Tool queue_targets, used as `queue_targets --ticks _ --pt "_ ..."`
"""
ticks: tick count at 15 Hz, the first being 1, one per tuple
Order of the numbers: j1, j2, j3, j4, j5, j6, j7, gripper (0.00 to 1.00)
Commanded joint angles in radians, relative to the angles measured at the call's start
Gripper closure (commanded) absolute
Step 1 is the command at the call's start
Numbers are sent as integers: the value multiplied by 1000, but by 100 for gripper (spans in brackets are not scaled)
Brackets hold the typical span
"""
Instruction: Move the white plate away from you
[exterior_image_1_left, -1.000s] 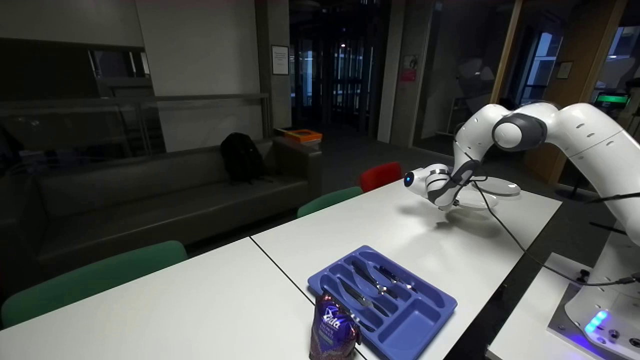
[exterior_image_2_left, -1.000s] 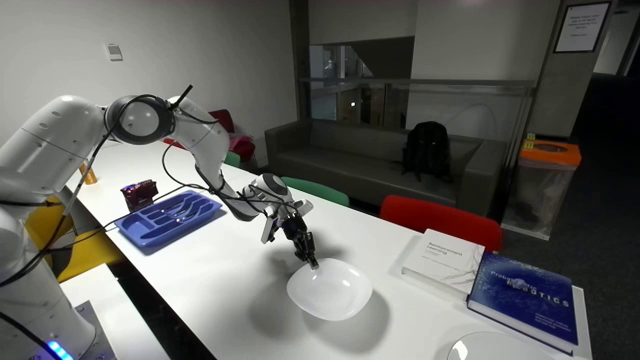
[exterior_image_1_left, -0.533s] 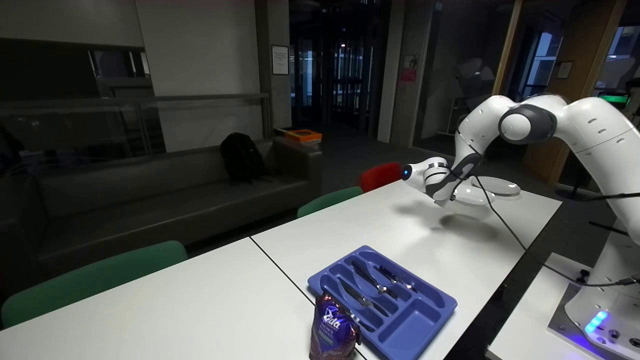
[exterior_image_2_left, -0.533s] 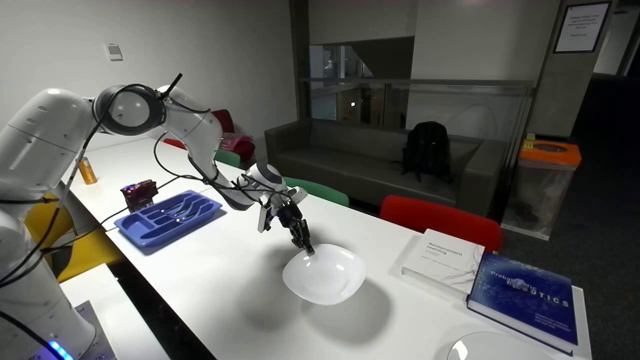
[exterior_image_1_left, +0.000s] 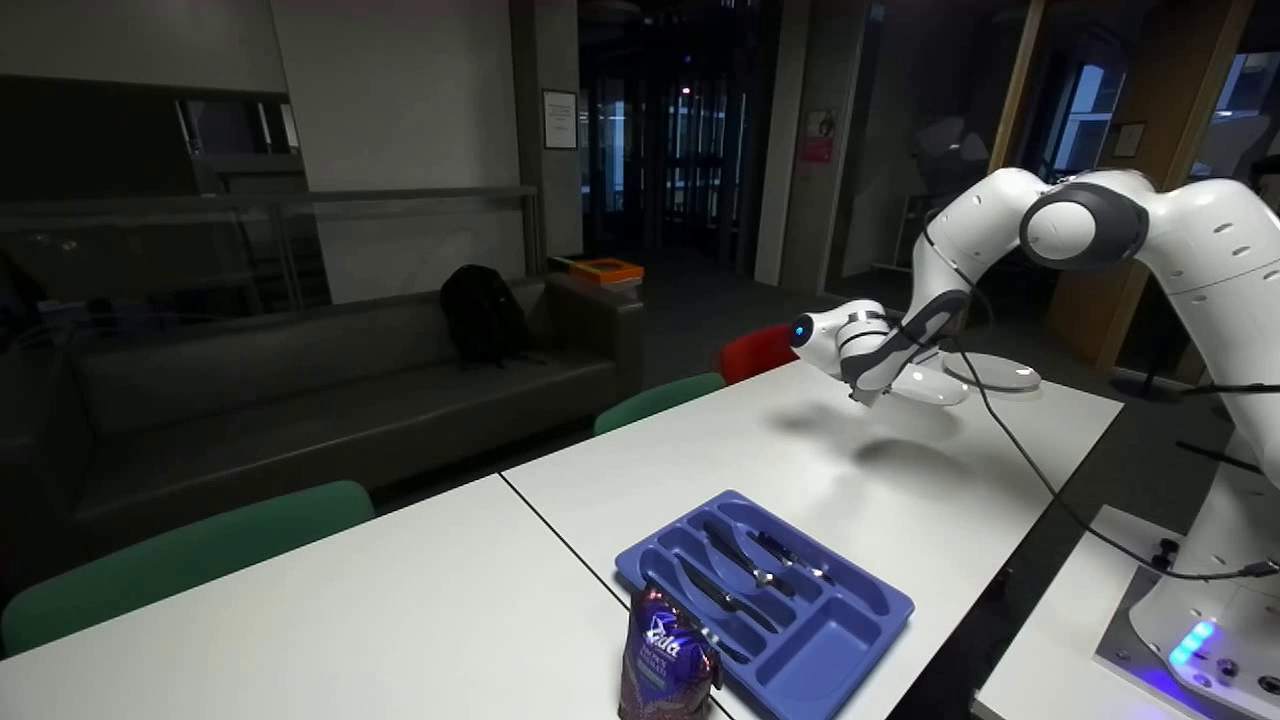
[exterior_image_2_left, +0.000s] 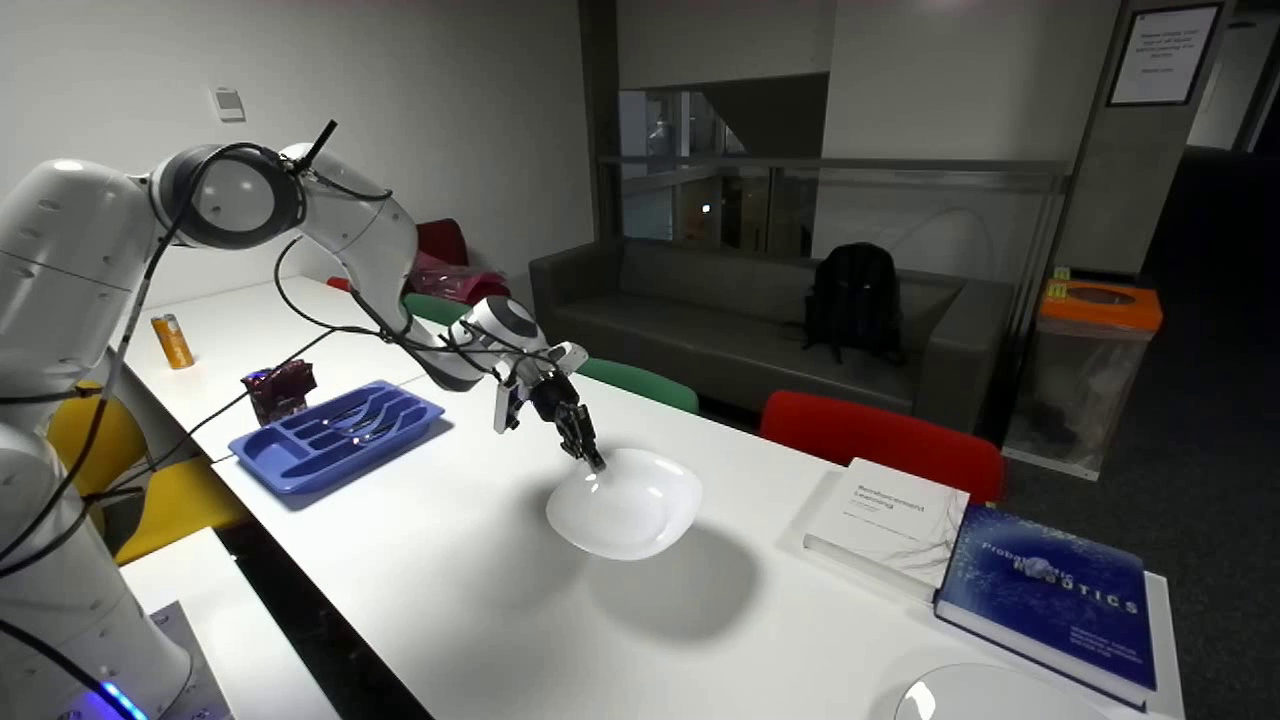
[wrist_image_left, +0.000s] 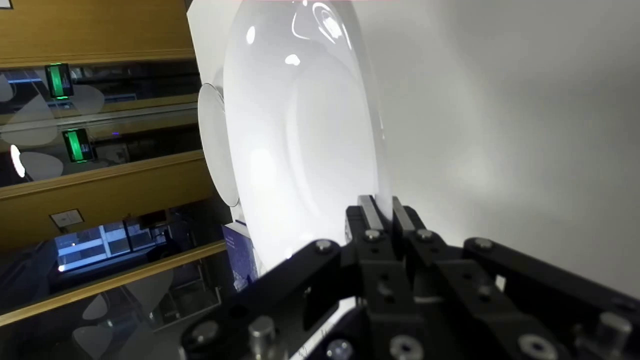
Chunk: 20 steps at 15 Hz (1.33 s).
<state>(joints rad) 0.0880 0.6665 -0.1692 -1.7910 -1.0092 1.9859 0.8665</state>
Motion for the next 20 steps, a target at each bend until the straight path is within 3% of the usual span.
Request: queue_targets --ticks 1,13,20 --pt "26 -67 34 -34 -14 -79 2 98" --pt "55 -6 150 67 26 -74 -98 98" --pt "78 142 163 209 40 -56 -97 98"
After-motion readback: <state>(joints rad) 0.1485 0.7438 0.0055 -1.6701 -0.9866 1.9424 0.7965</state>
